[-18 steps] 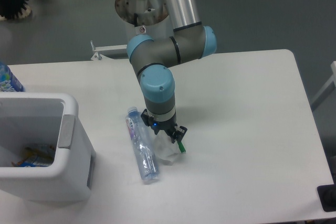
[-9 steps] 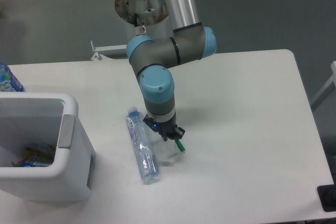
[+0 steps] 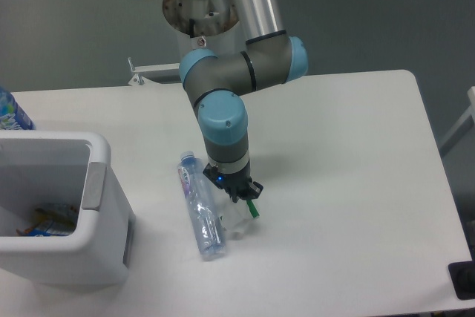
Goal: Place the trash in the trash can
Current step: 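Close the gripper on the clear plastic wrapper, then lift the wrapper and carry it over the white trash bin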
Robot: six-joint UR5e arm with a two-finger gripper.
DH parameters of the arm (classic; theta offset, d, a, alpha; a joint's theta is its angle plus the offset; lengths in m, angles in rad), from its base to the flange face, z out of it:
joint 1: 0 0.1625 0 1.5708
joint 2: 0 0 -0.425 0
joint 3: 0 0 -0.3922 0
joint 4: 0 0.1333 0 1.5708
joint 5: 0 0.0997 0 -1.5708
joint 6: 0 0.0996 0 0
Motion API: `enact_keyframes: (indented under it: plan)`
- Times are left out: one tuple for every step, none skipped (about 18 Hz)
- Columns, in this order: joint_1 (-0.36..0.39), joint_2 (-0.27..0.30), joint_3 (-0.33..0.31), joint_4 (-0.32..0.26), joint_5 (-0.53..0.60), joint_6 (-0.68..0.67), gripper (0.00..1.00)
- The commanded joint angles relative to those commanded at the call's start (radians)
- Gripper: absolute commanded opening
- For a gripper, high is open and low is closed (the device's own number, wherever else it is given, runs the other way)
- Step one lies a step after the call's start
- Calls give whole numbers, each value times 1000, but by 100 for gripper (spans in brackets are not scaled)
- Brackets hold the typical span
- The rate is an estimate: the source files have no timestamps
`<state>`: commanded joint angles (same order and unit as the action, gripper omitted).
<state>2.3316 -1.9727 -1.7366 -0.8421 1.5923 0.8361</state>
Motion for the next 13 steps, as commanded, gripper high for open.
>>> enact_keyframes:
  plan:
    - [2, 0, 15, 0, -15, -21, 0]
    - [8, 3, 37, 0, -38, -44, 0]
    - [12, 11, 61, -2, -72, -72, 0]
    - [17, 20, 84, -2, -113, -97, 0]
    - [17, 31, 100, -3, -153, -117, 0]
    - [28, 41, 113, -3, -190, -132, 0]
    - [37, 57, 121, -5, -218, -143, 0]
    - [38, 75, 123, -6, -239, -146, 0]
    - [38, 92, 123, -8, -259, -147, 0]
    - [38, 110, 123, -8, -279, -147, 0]
    - [38, 126, 123, -8, -301, -152, 0]
    - [40, 136, 123, -8, -320, -164, 0]
    - [40, 149, 124, -8, -336, -178, 0]
